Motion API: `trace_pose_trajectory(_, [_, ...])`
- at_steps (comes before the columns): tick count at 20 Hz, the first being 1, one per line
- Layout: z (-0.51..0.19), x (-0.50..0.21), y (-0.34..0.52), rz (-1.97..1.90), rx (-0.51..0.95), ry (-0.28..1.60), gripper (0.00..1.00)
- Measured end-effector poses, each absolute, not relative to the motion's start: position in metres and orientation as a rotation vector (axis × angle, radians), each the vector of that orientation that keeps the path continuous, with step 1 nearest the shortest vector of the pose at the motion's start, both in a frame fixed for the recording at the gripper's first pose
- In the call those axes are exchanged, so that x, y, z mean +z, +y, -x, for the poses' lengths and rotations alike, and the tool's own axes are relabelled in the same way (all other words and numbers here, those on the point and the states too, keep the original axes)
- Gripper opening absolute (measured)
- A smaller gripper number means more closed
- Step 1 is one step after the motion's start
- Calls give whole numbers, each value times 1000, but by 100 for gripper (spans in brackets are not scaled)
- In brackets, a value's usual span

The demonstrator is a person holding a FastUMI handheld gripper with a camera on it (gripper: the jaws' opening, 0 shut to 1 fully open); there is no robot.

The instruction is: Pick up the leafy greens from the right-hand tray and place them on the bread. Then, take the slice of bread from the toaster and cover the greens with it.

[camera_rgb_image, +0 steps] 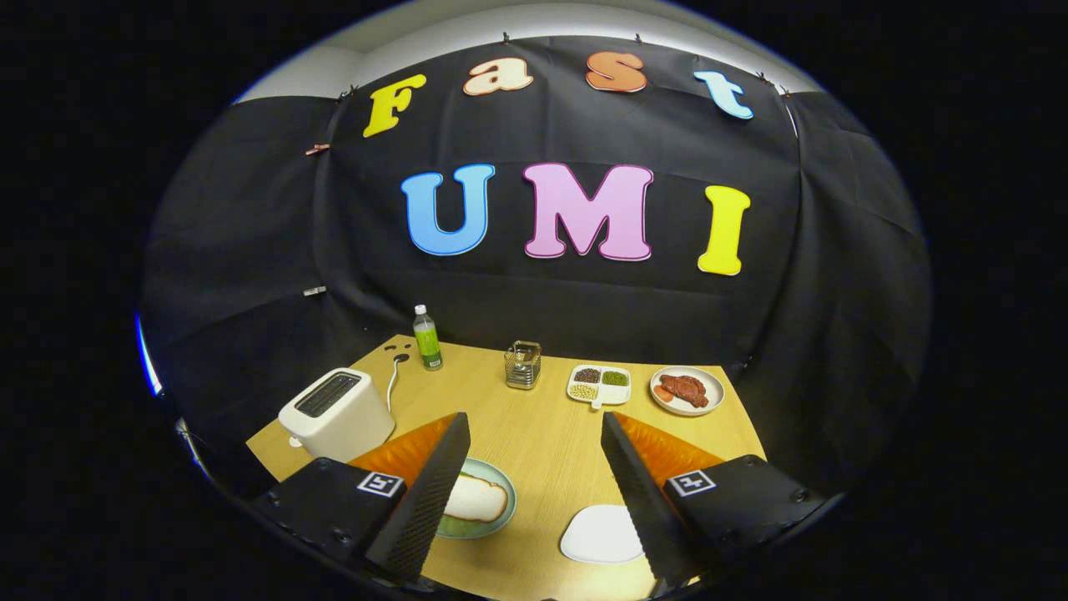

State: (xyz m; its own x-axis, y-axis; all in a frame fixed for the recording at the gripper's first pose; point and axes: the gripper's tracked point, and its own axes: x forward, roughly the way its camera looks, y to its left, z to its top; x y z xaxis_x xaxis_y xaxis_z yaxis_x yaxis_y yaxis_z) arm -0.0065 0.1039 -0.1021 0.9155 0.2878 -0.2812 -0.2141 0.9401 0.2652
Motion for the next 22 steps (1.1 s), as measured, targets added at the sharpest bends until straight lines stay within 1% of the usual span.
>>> trace_pose_trajectory(11, [48,-75,61,-191,305,175,98])
trace_pose_trajectory(22, [46,-74,57,-187,312,168,98])
